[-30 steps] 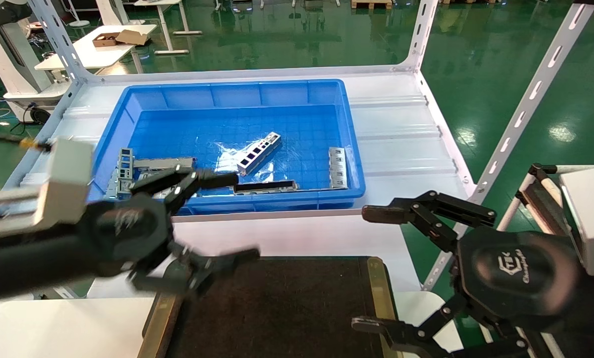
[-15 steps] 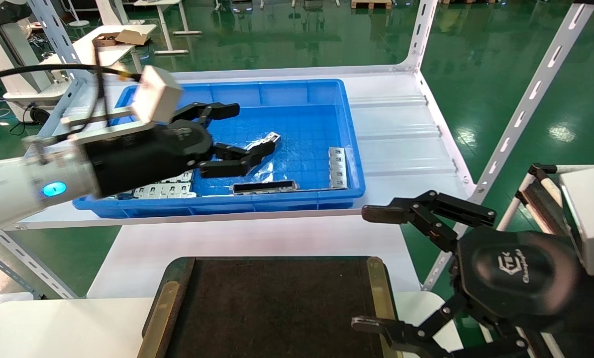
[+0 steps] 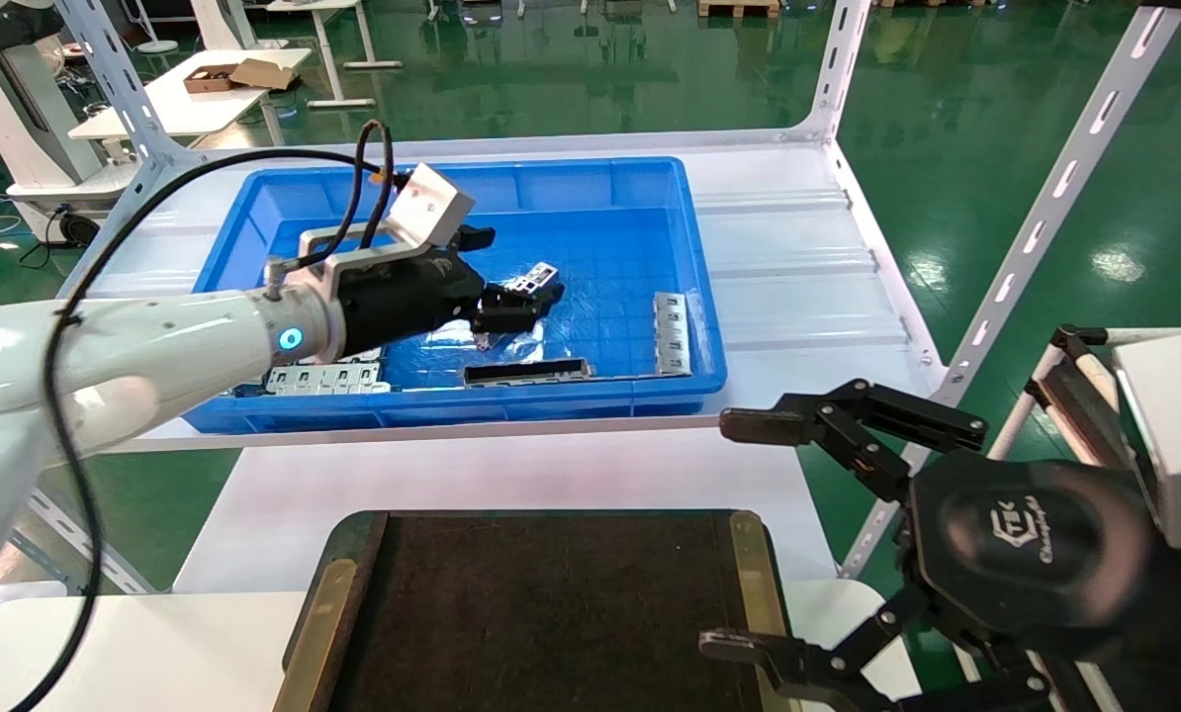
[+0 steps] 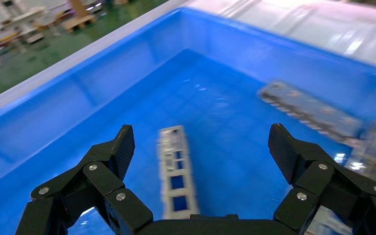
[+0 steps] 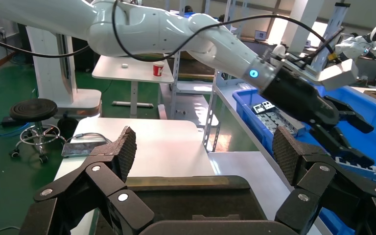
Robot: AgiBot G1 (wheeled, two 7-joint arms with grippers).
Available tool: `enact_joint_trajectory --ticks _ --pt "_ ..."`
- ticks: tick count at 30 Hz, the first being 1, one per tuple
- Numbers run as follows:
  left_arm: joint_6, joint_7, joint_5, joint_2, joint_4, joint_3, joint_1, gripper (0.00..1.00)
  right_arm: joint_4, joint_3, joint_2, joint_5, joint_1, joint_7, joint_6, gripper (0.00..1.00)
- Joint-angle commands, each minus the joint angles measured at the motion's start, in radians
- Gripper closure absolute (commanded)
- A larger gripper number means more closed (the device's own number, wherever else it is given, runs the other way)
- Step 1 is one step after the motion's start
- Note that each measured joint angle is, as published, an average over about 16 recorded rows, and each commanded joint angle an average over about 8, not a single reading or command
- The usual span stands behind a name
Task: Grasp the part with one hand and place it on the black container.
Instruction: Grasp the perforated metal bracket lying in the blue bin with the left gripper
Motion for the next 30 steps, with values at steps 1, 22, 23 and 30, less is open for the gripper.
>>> enact_joint_trajectory --ticks 1,22,23,30 --pt "-0.029 0.029 0.012 0.033 0.068 0.004 -0.021 0.0 0.0 0.0 0.0 0.0 0.0 0.0 0.0 0.0" --pt "-0.114 0.2 -0.059 0.134 0.348 -0.035 -0.058 1.0 0.0 0.0 0.0 0.0 0.0 0.0 0.0 1.0" --pt "-0.115 0.204 -0.062 0.134 0.351 -0.036 -0.057 1.0 0.0 0.0 0.0 0.0 0.0 0.0 0.0 1.0" --pt "-0.118 0.226 -0.081 0.133 0.368 -0.038 -0.05 1.0 0.0 0.0 0.0 0.0 0.0 0.0 0.0 1.0"
